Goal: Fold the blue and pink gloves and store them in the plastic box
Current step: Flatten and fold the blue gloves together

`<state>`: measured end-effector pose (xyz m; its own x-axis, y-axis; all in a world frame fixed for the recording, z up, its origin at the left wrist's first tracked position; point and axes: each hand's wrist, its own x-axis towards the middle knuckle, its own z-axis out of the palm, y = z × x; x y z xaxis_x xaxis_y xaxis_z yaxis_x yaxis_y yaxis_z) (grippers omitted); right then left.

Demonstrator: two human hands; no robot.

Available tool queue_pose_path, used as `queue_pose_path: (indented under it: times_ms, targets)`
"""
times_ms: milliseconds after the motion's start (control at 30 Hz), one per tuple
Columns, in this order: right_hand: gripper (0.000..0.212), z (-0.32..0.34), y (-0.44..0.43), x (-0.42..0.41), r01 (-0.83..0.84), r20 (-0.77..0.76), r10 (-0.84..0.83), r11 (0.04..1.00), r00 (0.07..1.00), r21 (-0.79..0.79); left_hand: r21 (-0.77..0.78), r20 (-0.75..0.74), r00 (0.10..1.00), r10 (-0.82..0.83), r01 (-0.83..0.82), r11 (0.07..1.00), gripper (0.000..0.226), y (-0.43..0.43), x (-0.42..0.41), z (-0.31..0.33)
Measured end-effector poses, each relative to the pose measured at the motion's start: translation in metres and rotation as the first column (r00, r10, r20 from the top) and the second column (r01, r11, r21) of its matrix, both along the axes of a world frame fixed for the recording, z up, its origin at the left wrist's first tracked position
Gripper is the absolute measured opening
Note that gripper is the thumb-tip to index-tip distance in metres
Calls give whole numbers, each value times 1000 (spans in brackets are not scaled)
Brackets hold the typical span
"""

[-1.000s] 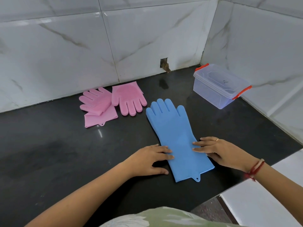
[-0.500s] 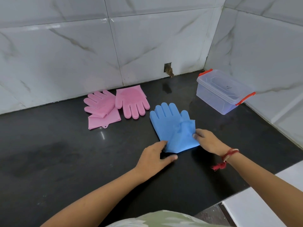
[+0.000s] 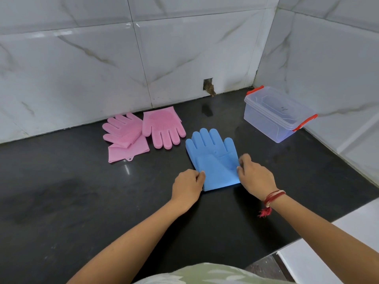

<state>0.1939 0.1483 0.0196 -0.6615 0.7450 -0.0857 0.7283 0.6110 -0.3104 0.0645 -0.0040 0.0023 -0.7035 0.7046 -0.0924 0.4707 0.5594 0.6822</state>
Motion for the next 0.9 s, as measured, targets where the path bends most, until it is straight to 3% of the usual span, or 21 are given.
queue_pose_path:
  times_ms: [67, 133, 233, 267, 333, 400, 500, 633, 700, 800, 900]
  targets:
    - [44, 2, -2, 1, -89, -4, 93, 958, 996, 274, -92, -182, 983, -36, 19, 996, 32, -3, -7, 2]
    - [56, 4, 3, 1, -261, -12, 293, 867, 956, 424, -63, -370, 923, -107, 90, 994, 25, -5, -11, 5]
    - [53, 1, 17, 3, -580, 119, 577, 745, 808, 329, -116, -641, 645, -415, 453, 884, 52, 0, -21, 1]
    - [50, -2, 21, 5, -641, 144, 626, 732, 767, 231, -194, -615, 569, -546, 563, 804, 55, 1, -25, 1]
    - [56, -11, 26, 7, -657, 140, 644, 750, 752, 81, -360, -405, 520, -752, 666, 654, 76, 0, -36, -2]
    - [74, -17, 29, 9, -645, 160, 631, 763, 759, 48, -427, -343, 507, -790, 665, 612, 101, -4, -44, -9]
    - [89, -25, 29, 12, -634, 155, 620, 771, 769, 61, -383, -391, 563, -728, 620, 685, 97, -4, -44, -17]
    - [81, -22, 28, 10, -596, 54, 593, 801, 803, 59, -401, -475, 565, -675, 544, 737, 64, 6, -41, -14]
    - [74, -17, 29, 10, -567, -52, 566, 824, 823, 3, -349, -455, 624, -635, 532, 772, 53, 13, -41, -3]
    - [51, -7, 31, 9, -458, -302, 400, 876, 865, -150, -150, -285, 819, -498, 475, 867, 49, 18, -47, 17]
    - [34, 6, 33, 7, -424, -473, 238, 840, 848, -338, 32, -28, 919, -393, 393, 919, 56, 14, -59, 24]
